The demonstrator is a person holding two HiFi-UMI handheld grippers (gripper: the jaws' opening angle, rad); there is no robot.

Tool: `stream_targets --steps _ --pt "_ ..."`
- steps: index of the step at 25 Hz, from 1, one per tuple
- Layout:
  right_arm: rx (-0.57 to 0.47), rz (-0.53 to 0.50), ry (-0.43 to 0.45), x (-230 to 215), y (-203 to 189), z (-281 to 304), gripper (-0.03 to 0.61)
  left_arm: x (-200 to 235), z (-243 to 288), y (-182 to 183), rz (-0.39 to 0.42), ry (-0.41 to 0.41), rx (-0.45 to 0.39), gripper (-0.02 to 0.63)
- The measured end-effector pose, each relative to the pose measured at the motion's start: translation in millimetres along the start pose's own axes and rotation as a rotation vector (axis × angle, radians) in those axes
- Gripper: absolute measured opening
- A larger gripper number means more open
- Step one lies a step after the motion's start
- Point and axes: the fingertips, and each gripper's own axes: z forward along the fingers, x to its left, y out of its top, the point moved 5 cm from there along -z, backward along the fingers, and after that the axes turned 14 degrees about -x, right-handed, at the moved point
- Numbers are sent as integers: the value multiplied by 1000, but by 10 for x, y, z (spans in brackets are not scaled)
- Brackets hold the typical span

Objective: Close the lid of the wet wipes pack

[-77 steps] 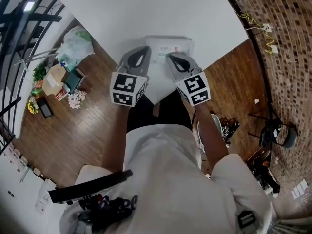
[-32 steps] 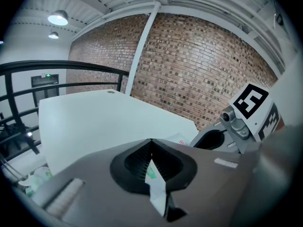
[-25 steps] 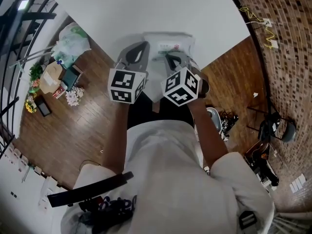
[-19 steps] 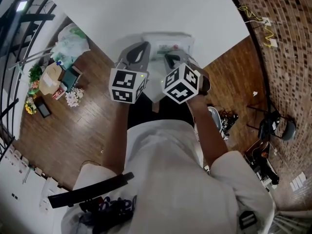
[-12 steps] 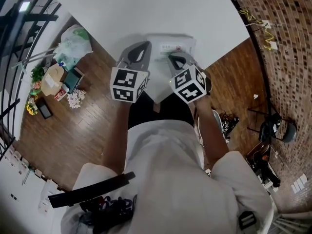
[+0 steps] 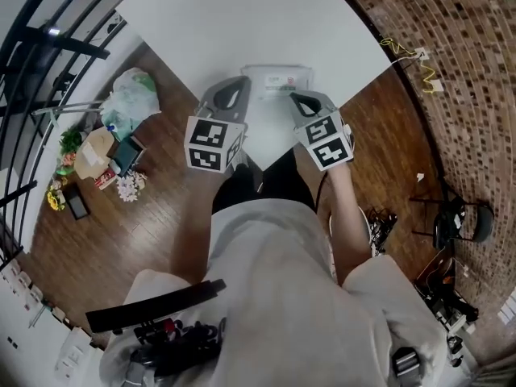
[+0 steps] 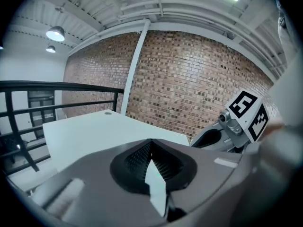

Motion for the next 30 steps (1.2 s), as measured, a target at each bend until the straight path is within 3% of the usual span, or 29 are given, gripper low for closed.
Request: stream_targets --steps 4,7,11,17,20,30 --pt "-200 71 -145 18 248 -386 -9 -178 -223 224 25 -32 -60 17" --pt "-324 63 -243 93 408 -717 -9 -373 -365 399 48 -68 -100 17" --pt "-478 108 -283 297 529 -1111 -10 -625 -591 657 27 -95 -194 17" --pt "-650 84 -332 426 572 -1736 -9 -1040 -888 850 101 22 -312 17" --pt "-715 65 -326 466 565 -2001 -9 -1293 -1054 843 122 57 -341 17" --pt "-799 53 -175 944 299 -2952 -9 -2459 -1844 730 148 175 -386 17"
